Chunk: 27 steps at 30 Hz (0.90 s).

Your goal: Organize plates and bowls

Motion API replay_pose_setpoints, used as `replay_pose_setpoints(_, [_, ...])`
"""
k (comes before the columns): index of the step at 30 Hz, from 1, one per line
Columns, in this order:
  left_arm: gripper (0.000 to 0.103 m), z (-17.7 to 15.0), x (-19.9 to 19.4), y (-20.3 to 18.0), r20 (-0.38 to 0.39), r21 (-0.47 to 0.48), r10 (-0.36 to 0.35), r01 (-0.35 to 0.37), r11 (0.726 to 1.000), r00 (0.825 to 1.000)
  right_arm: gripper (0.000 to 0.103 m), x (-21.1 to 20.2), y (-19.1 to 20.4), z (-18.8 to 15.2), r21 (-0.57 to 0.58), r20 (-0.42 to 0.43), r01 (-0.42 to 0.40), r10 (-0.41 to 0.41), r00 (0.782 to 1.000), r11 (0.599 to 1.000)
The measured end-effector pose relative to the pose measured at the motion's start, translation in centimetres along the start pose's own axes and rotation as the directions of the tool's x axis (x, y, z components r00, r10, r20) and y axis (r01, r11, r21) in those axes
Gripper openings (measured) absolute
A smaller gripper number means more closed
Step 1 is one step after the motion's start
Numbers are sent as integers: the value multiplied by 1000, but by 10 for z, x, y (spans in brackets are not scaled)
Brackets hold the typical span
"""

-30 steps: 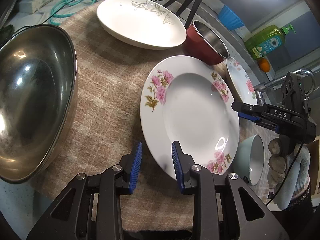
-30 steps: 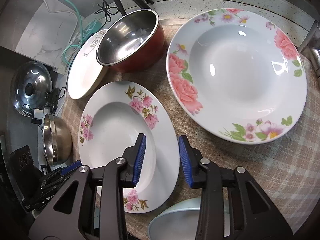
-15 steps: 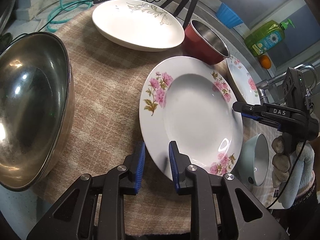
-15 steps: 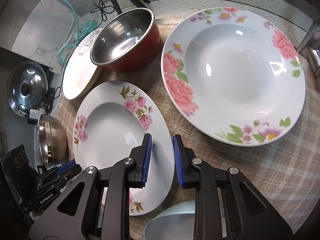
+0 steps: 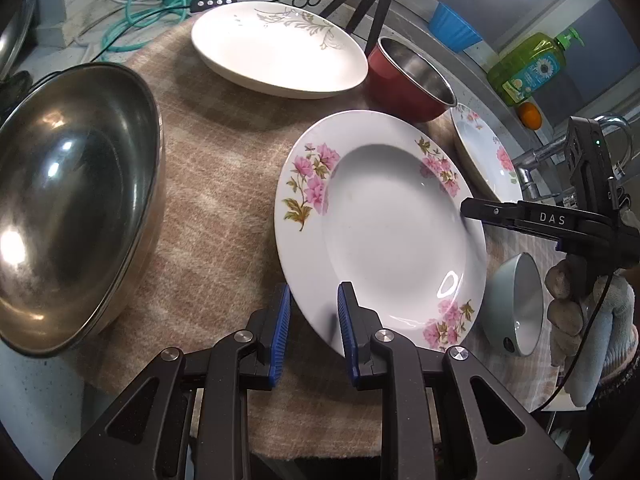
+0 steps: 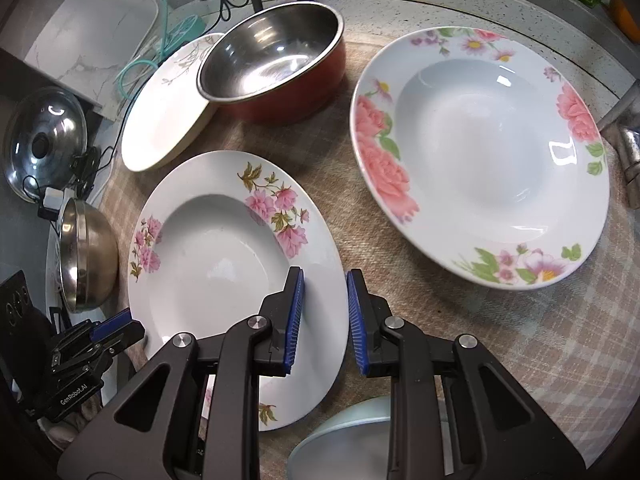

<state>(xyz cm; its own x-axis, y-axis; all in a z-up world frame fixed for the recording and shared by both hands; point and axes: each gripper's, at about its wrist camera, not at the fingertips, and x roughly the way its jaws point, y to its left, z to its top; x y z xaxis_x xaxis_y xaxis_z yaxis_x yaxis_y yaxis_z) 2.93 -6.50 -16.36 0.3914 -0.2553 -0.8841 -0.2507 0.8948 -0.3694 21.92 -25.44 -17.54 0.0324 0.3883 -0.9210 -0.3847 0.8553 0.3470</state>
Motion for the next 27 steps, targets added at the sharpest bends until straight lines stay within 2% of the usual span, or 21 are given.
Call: replay_pose_setpoints(27, [21,-54,-24,21,-13,-45,-2,1,999,1000,23,7,50,-32,-136,-40,20,-26,999,990])
